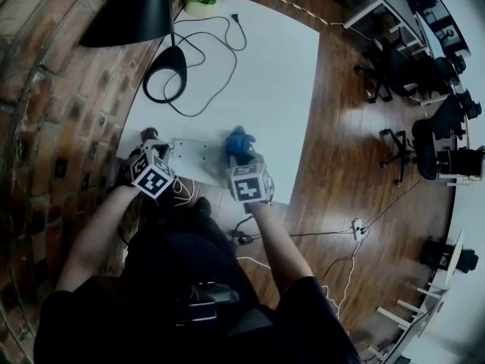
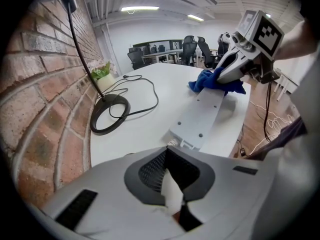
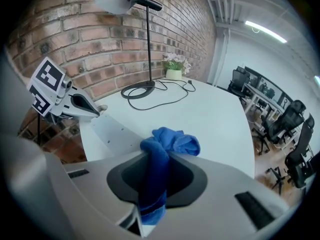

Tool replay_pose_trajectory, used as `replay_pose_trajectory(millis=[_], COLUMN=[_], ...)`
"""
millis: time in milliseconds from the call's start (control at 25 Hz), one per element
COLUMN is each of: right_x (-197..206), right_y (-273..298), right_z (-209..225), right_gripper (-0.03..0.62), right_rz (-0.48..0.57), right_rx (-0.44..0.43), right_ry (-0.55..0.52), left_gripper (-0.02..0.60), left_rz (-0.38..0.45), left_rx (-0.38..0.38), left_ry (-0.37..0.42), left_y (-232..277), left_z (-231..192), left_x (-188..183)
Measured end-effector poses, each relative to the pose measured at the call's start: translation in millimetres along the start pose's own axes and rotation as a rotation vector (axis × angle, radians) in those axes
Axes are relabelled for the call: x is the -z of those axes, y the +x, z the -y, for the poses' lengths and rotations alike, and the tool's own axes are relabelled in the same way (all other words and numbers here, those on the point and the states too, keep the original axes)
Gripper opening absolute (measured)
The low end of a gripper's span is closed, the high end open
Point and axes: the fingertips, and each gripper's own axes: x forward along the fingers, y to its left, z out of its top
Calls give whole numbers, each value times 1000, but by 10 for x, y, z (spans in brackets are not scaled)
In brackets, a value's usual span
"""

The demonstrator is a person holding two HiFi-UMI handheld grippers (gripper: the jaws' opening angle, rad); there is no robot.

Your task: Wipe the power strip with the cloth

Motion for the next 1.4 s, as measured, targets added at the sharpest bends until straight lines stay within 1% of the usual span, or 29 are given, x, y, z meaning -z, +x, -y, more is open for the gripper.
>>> replay_pose_trajectory(millis=[120, 240, 400, 560, 680, 880, 1160, 1320, 1400], right_x=[-49, -148, -261, -328, -403, -527, -625, -661, -624], right_y=[11, 63, 131, 164, 200, 264, 317, 356, 341], right_z=[-99, -285, -521, -661, -840, -1158, -1375, -1477, -1528], right_gripper=[61, 61, 61, 61, 61, 61, 61, 63, 63], right_rz=[6, 13, 29, 39, 50, 65, 72, 86, 78], right_rx=[-3, -28, -47, -65, -101, -157, -204, -233, -252], right_ry=[-1, -18, -79, -77, -84, -129, -166, -167, -155], left_gripper=[8, 9, 9, 9, 10, 11, 11, 11, 11], left_rz=[2, 4, 9, 12, 14, 17, 23, 28, 32], left_rx=[4, 11, 20, 24, 29, 45, 55, 53, 66], left_ry=[8, 4, -5, -2, 1, -9, -14, -12, -20], left_y=[-3, 2, -4, -12, -15, -10, -27, -2, -4], left_z=[8, 11, 16, 8, 6, 19, 8, 9, 75], left_x=[2, 1, 8, 8, 5, 5, 6, 8, 10])
